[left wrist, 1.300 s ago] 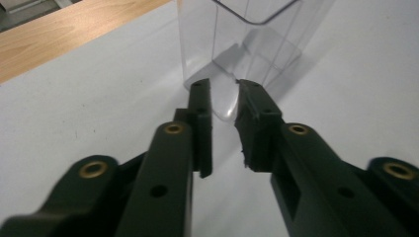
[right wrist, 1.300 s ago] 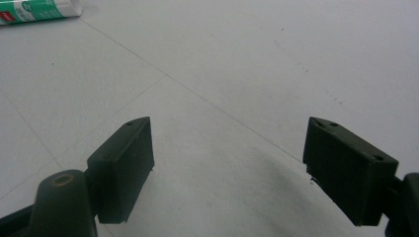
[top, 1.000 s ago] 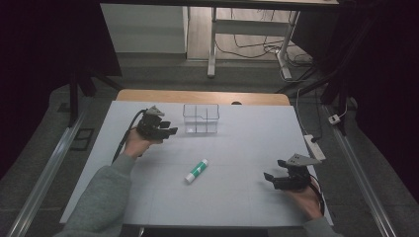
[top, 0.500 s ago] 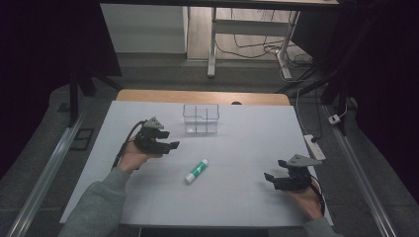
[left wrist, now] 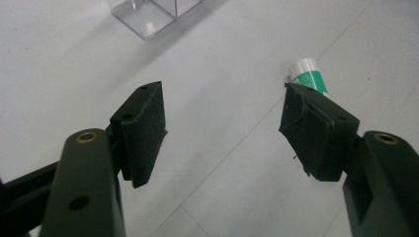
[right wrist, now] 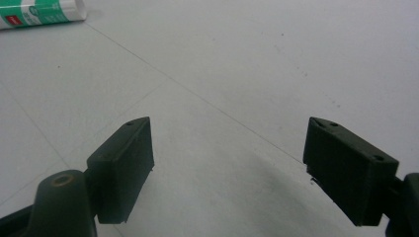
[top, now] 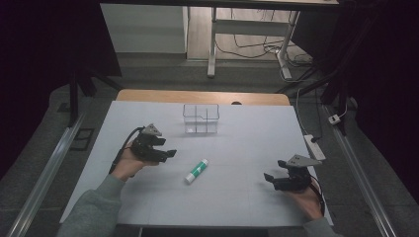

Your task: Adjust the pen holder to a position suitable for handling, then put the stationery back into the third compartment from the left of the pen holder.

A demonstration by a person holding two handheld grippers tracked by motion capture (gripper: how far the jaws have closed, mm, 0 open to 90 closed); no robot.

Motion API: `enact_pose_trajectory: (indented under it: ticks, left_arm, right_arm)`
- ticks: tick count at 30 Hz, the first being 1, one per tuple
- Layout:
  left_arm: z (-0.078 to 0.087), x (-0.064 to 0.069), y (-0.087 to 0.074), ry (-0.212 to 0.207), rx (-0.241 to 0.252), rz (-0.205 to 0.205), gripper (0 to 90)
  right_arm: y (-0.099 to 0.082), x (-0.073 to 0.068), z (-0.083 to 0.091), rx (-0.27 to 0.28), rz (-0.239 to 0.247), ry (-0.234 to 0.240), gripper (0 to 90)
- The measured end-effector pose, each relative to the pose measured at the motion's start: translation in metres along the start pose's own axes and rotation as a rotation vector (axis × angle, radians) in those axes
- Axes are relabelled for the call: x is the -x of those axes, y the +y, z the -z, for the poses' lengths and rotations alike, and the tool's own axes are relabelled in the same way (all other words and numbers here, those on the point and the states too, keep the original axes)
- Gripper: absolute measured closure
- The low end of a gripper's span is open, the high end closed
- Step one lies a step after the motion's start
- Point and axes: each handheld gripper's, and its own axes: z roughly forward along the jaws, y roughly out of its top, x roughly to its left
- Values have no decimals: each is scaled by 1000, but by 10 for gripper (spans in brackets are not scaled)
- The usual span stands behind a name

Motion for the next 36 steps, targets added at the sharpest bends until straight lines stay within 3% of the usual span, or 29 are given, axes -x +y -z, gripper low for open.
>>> enact_pose_trajectory:
  ticks: [25, 36]
  left_arm:
    - [-14, 35, -1, -70, -69, -35, 298]
    - [-31, 50, 3, -86, -114, -52, 290]
  right_arm:
    - [0, -1, 0, 0, 6, 0, 189]
    - [0, -1, 0, -10, 11, -6, 188]
